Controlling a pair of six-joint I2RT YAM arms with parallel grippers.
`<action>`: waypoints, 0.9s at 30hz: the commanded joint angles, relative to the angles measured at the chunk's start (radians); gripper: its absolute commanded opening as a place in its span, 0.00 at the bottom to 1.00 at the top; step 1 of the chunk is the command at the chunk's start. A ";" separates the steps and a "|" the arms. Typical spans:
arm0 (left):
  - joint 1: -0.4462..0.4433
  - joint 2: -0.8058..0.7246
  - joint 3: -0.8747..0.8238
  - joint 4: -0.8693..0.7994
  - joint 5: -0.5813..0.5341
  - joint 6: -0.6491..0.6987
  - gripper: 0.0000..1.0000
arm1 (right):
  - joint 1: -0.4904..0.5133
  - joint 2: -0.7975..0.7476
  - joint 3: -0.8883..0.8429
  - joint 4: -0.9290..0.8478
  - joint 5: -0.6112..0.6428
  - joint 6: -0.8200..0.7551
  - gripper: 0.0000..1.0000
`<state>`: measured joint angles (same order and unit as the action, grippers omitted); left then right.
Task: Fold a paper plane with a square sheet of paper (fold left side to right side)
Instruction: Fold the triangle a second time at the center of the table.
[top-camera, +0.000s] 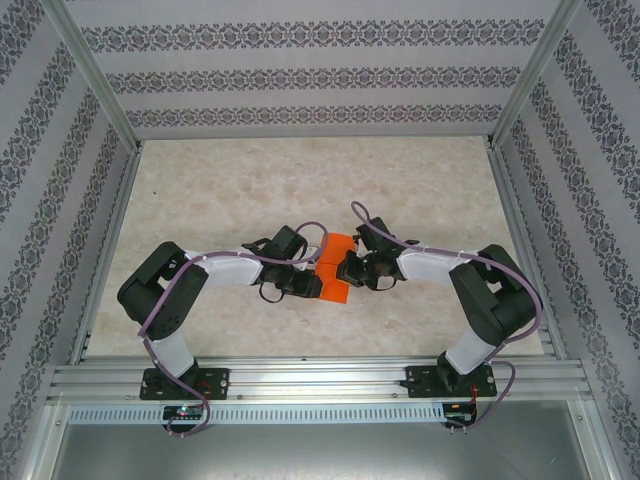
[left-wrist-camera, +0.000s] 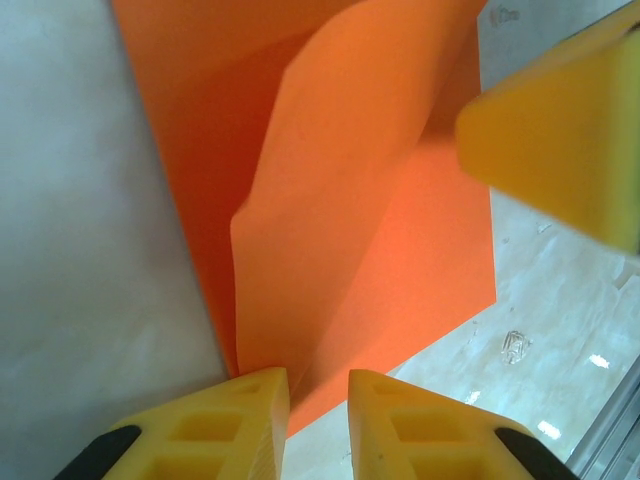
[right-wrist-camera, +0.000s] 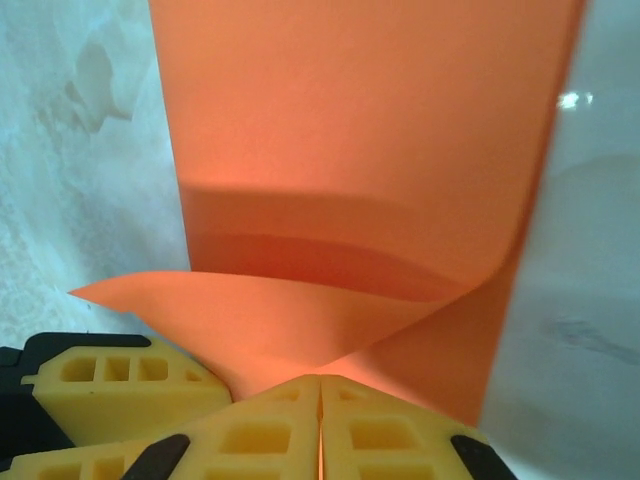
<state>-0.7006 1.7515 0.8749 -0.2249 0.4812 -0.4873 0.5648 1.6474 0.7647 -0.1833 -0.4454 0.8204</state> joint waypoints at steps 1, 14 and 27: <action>0.009 0.023 -0.027 -0.021 -0.039 0.001 0.25 | 0.027 0.050 0.044 0.044 -0.028 0.026 0.08; 0.006 0.031 -0.025 -0.050 -0.097 0.008 0.20 | 0.056 0.075 0.066 0.056 -0.047 0.029 0.08; 0.001 0.037 -0.013 -0.079 -0.150 0.006 0.17 | 0.095 0.081 0.070 0.036 -0.058 0.037 0.09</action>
<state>-0.7025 1.7535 0.8749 -0.2321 0.4389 -0.4873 0.6418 1.7161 0.8146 -0.1486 -0.4911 0.8440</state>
